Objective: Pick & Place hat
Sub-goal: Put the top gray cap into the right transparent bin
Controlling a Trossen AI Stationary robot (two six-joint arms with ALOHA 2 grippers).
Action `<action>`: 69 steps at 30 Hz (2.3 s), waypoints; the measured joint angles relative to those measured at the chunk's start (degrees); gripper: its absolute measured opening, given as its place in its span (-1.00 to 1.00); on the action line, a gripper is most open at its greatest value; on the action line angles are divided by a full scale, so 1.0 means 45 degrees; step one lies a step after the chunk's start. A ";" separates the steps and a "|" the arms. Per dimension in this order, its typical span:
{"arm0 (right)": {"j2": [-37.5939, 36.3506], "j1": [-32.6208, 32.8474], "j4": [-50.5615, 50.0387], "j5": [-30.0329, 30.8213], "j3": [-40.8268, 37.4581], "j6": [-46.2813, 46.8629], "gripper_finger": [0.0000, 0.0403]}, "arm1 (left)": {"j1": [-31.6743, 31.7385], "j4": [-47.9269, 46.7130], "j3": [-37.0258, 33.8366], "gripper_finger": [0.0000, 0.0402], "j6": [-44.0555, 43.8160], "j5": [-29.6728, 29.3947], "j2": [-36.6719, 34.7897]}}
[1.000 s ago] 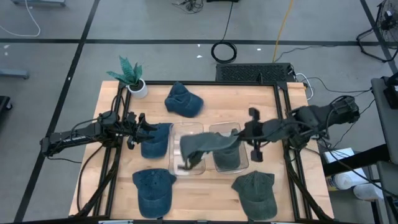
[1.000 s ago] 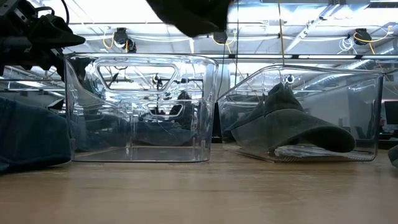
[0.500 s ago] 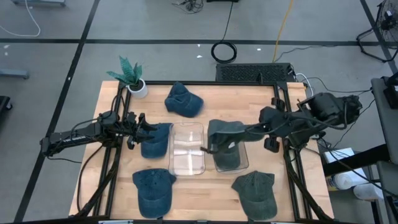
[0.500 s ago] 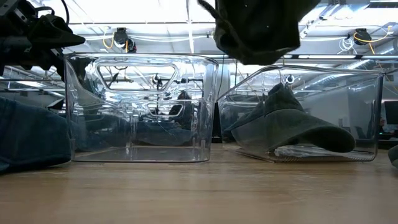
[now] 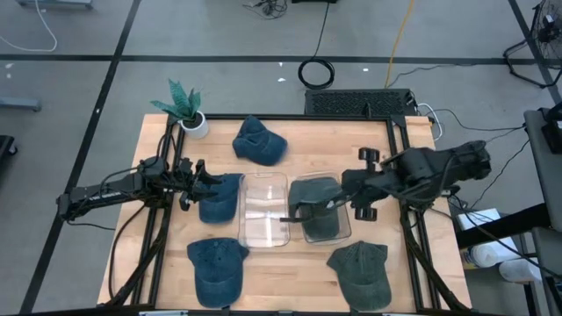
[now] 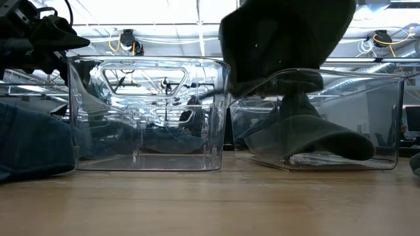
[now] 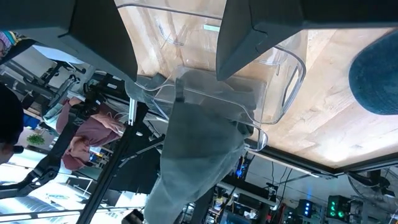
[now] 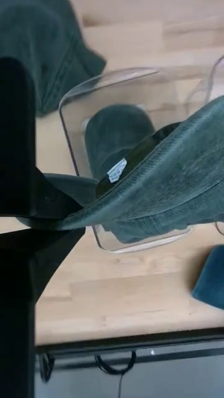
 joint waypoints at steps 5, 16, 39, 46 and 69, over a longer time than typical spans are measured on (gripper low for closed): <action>0.0511 0.0005 -0.0008 0.0899 -0.0014 -0.1016 -1.00 | -0.0005 0.0000 0.0000 0.13 0.0000 0.0000 0.0000; 0.0425 0.0005 -0.0004 0.0994 -0.0014 -0.0989 -1.00 | -0.0004 0.0000 0.0000 0.13 0.0000 0.0000 0.0000; -0.0901 -0.0163 -0.0027 -0.0482 -0.1601 -0.0658 -1.00 | -0.0005 0.0001 0.0000 0.13 -0.0004 0.0000 0.0000; -0.2518 -0.0155 -0.0026 0.0411 -0.2137 -0.0508 -1.00 | 0.0000 0.0005 0.0000 0.13 0.0000 0.0000 0.0004; -0.1005 -0.0115 0.0937 -0.0568 -0.4286 -0.0559 -1.00 | -0.0002 0.0004 0.0000 0.13 -0.0002 0.0000 0.0004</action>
